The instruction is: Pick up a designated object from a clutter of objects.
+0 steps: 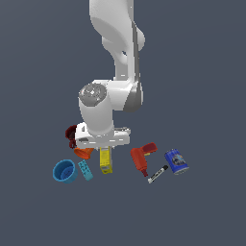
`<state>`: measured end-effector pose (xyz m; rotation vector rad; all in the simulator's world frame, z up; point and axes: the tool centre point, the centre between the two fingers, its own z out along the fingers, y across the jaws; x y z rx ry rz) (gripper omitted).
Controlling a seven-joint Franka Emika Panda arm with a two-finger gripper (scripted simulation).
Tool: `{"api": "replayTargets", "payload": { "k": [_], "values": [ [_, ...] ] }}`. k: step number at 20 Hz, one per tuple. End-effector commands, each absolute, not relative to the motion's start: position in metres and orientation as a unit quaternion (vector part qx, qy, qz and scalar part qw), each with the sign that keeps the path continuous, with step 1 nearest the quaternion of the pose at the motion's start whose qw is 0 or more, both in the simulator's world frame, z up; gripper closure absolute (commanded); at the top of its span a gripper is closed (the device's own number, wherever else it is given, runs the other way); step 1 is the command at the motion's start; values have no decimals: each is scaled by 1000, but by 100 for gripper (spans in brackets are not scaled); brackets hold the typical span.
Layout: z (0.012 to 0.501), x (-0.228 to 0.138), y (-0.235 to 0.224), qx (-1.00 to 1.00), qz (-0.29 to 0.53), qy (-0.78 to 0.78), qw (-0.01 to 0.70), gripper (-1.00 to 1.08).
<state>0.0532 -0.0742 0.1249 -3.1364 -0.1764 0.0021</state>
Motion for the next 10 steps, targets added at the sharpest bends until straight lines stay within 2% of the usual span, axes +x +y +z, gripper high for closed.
{"api": "replayTargets", "payload": {
  "k": [1, 10],
  "values": [
    [147, 53, -71, -998, 0, -56, 0, 108],
    [248, 53, -55, -998, 0, -56, 0, 108]
  ]
}}
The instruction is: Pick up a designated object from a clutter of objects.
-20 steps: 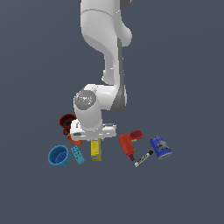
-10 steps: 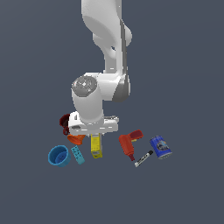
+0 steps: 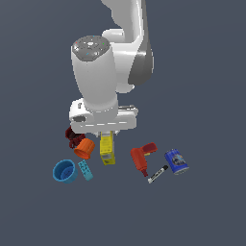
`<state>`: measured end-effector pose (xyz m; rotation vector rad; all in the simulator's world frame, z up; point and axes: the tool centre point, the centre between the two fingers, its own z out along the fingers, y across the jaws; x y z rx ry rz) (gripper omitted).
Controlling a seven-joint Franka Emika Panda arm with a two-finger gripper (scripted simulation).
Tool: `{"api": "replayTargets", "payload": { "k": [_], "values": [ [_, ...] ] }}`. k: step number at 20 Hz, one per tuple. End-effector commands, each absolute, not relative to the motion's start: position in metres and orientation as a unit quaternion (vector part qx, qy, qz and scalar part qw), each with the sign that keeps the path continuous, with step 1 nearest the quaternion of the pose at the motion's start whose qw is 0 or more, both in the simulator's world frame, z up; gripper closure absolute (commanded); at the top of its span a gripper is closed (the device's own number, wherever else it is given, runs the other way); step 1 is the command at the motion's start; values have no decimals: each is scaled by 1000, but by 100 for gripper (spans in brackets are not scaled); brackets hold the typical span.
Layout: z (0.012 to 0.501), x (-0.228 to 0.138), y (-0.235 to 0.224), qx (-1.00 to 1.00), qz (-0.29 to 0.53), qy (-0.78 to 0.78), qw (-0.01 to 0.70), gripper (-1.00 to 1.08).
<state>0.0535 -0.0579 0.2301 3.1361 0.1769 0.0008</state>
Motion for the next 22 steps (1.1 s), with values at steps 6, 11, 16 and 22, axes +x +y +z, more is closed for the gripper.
{"api": "replayTargets", "payload": {
  "k": [6, 11, 16, 22],
  "values": [
    [310, 54, -46, 998, 0, 56, 0, 108],
    [346, 56, -40, 998, 0, 56, 0, 108],
    [368, 58, -37, 998, 0, 56, 0, 108],
    [376, 59, -36, 998, 0, 56, 0, 108]
  ]
}}
